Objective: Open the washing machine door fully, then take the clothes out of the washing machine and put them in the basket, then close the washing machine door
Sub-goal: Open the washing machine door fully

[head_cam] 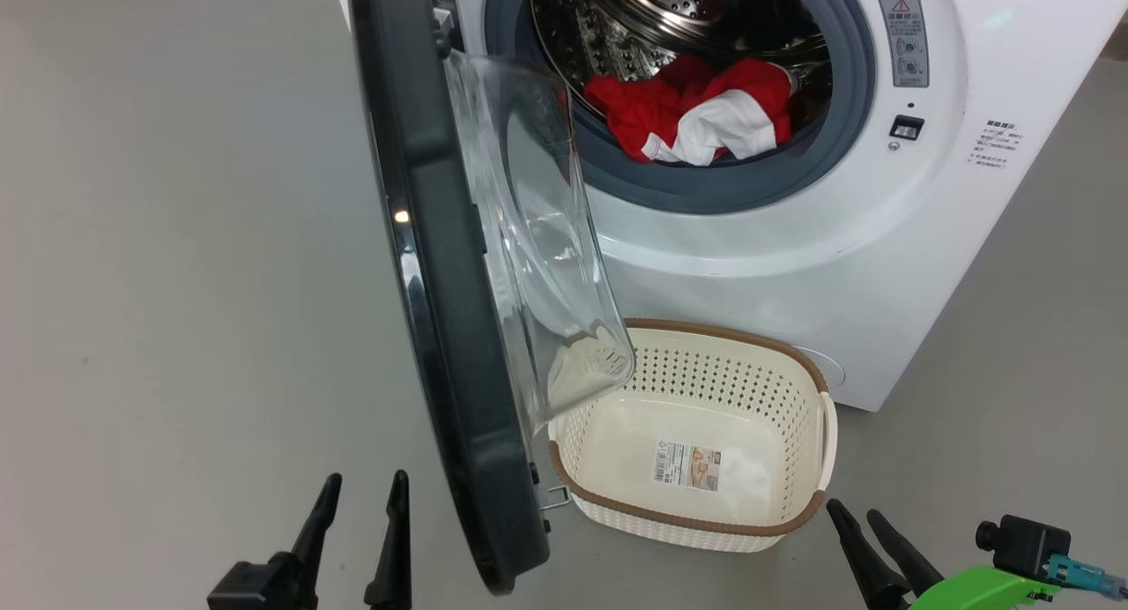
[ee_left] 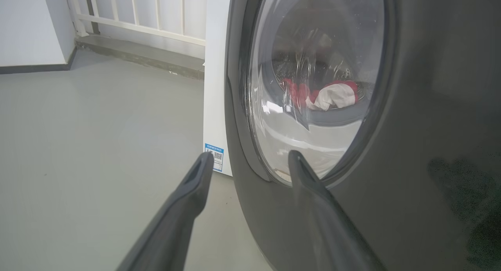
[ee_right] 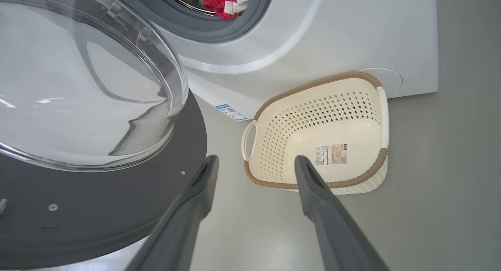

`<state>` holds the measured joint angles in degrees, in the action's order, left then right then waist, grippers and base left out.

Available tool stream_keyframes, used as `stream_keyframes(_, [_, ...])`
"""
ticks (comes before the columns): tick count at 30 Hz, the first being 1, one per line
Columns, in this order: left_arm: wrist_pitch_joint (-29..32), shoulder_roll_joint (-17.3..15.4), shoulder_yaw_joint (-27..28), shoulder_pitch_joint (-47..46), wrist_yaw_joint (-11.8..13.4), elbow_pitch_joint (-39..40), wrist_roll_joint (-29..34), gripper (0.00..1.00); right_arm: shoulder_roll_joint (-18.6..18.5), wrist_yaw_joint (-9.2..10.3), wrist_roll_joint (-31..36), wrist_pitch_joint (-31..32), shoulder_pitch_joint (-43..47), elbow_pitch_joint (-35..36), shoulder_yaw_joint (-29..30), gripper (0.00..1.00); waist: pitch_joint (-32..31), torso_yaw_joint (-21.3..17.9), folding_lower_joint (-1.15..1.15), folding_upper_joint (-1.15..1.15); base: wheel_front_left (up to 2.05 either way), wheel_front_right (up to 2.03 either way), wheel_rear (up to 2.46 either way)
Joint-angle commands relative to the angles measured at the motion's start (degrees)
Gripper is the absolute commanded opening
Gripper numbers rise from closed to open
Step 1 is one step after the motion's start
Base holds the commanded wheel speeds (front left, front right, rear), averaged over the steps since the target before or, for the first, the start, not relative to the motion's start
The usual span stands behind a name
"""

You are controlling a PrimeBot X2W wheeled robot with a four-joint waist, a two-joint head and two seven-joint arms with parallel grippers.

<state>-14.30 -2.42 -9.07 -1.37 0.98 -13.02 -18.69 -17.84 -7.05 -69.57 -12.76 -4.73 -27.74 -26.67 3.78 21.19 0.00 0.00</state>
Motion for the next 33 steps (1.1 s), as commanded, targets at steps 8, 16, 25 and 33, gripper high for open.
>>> stream_keyframes(8, [-0.7, -0.45, 2.24, -0.68, 0.13, 1.31, 0.25, 1.0, -1.38, -0.44, 12.93, -2.21, -1.79, 1.38, 2.91, 1.0, 0.09, -0.26, 0.0, 0.0, 0.0, 0.0, 0.0])
stream_keyframes(16, [-0.7, -0.45, 2.23, -0.82, -0.07, 1.27, 0.31, 1.0, 3.44, -0.44, 28.42, -2.23, 2.58, 6.58, 14.8, 1.0, 0.14, -0.1, 0.0, 0.0, 0.0, 0.0, 0.0])
stream_keyframes(25, [-0.7, -0.45, 2.22, -0.67, -0.08, 1.41, 0.46, 1.0, 9.58, -0.44, 42.69, -2.23, 7.64, 14.38, 24.81, 1.0, -0.14, 0.28, 0.0, 0.0, 0.0, 0.0, 0.0])
stream_keyframes(33, [-0.7, -0.45, 2.38, -0.57, -0.02, 1.6, 0.45, 1.0, 12.07, -0.44, 46.68, -2.23, 10.38, 15.97, 28.39, 1.0, -0.21, 0.33, 0.0, 0.0, 0.0, 0.0, 0.0])
